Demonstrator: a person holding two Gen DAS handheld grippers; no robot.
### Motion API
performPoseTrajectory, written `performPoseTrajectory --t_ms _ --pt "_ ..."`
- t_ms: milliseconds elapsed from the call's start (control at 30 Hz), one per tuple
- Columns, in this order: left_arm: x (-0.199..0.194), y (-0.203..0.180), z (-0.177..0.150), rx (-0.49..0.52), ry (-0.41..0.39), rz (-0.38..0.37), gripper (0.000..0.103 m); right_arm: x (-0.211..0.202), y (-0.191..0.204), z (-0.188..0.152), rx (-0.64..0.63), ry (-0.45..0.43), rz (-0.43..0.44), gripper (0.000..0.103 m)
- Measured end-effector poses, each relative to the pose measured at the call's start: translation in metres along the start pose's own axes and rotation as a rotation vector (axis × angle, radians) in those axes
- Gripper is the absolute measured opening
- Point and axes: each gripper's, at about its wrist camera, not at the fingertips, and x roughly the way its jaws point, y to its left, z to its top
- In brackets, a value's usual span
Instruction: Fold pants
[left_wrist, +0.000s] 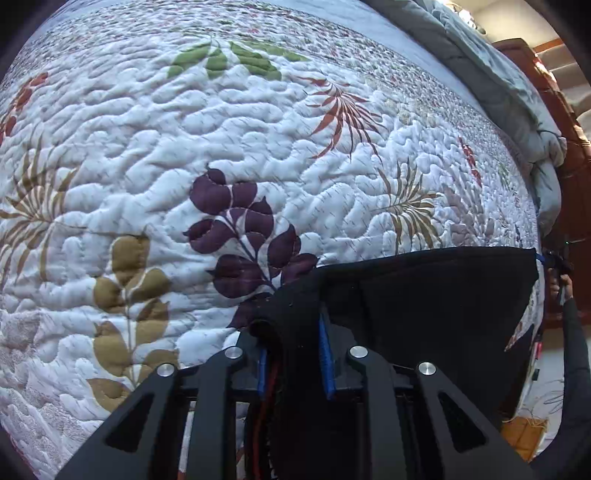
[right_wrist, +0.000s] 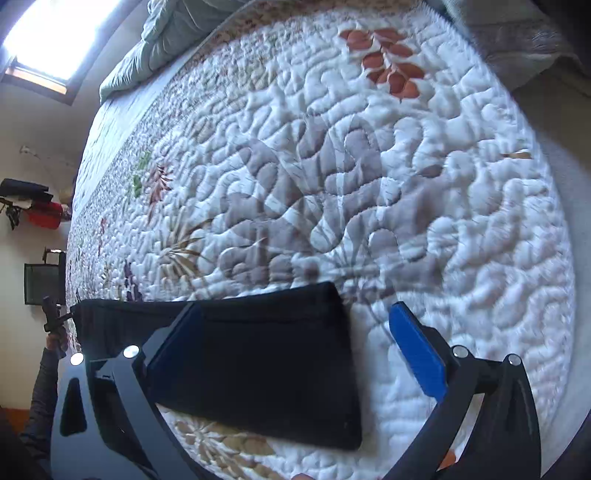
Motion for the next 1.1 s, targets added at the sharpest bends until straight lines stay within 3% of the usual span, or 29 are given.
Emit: performPoseTrajectory --t_ms 100,233,300,333,367,400,433,533,767,1100 --pt "0.004 0.003 0.003 -0.054 -0.012 -0.018 0.027 0.011 -0.001 0.002 -0.034 0.011 0.010 0.101" --pt "0.000 -0.003 -0.002 -0.066 -0.045 -0.041 0.038 0.010 0.004 -0.006 -0.088 0.037 0.114 0.097" --pt "0.001 -0.009 -0.003 -0.054 -0.064 -0.037 0.038 0.008 0.003 -0.009 -0.083 0.039 0.133 0.083" --pt "0.002 -0.009 -0.004 -0.050 -0.069 -0.019 0.035 0.007 -0.003 -0.008 -0.066 0.038 0.135 0.063" --pt "0.004 -0.010 -0.004 -0.051 -0.069 -0.002 0.026 0.007 -0.008 -0.007 -0.050 0.039 0.123 0.052" --pt "0.005 -0.009 -0.004 -0.051 -0.065 0.020 0.016 0.005 -0.012 -0.009 -0.053 0.044 0.119 0.047" --pt "0.004 -0.008 -0.004 -0.051 -0.062 0.025 0.016 0.003 -0.015 -0.009 -0.054 0.049 0.127 0.036" --pt "0.000 -0.014 -0.005 -0.028 -0.060 0.047 0.014 -0.009 -0.018 -0.012 -0.072 0.051 0.133 0.015" --pt "-0.026 -0.019 -0.015 -0.044 -0.137 0.047 0.013 -0.024 0.004 -0.019 -0.117 -0.012 0.088 0.009" --pt "-0.096 -0.061 -0.048 0.015 -0.258 0.034 0.011 -0.098 0.033 -0.060 -0.167 -0.159 0.018 0.007"
